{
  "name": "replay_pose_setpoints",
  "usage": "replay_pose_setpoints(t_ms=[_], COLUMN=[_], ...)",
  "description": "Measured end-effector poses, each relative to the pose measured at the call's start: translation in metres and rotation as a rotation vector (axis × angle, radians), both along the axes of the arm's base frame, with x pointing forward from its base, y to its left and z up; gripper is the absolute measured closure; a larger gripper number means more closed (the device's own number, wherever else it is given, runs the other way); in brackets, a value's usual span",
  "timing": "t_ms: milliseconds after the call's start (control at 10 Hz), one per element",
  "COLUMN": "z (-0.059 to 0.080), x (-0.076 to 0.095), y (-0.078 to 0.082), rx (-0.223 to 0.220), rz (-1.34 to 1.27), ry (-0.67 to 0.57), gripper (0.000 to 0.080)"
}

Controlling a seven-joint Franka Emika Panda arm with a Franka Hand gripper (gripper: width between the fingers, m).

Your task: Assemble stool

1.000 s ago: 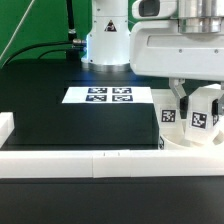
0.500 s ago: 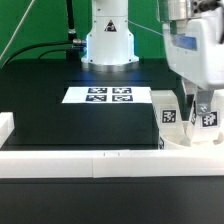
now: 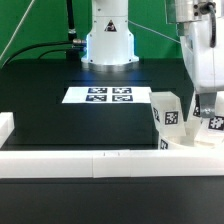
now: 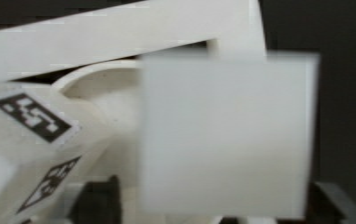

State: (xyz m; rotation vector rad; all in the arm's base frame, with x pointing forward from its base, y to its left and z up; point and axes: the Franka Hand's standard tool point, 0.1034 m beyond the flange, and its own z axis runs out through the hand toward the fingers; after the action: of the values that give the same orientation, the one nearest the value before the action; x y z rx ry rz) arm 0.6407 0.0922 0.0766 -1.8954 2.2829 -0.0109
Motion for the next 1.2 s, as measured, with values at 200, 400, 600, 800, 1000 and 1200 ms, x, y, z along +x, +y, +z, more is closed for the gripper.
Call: replay_pose_setpoints(t_ms=[200,400,600,800,1000,1200], z=[0.005,0.015,0.023,0.020,0.022,0.023], x=[-0.002,0.003,0.003,0.003,0.005,0.006], y=[0.004,0.012,0.024,0.020,0.029,0.034], rx=[-0.006,-0.036,-0.052,-0.074,-0.142,-0.190], rz=[0.173,0.535,0.645,0.789,1.125,1.464], ry=[0.015,-0.040,-0.076,-0.090,-0.096,-0.130], gripper=[0.0199,0.0153,0.0151,0.0151,0.0151,0.0151])
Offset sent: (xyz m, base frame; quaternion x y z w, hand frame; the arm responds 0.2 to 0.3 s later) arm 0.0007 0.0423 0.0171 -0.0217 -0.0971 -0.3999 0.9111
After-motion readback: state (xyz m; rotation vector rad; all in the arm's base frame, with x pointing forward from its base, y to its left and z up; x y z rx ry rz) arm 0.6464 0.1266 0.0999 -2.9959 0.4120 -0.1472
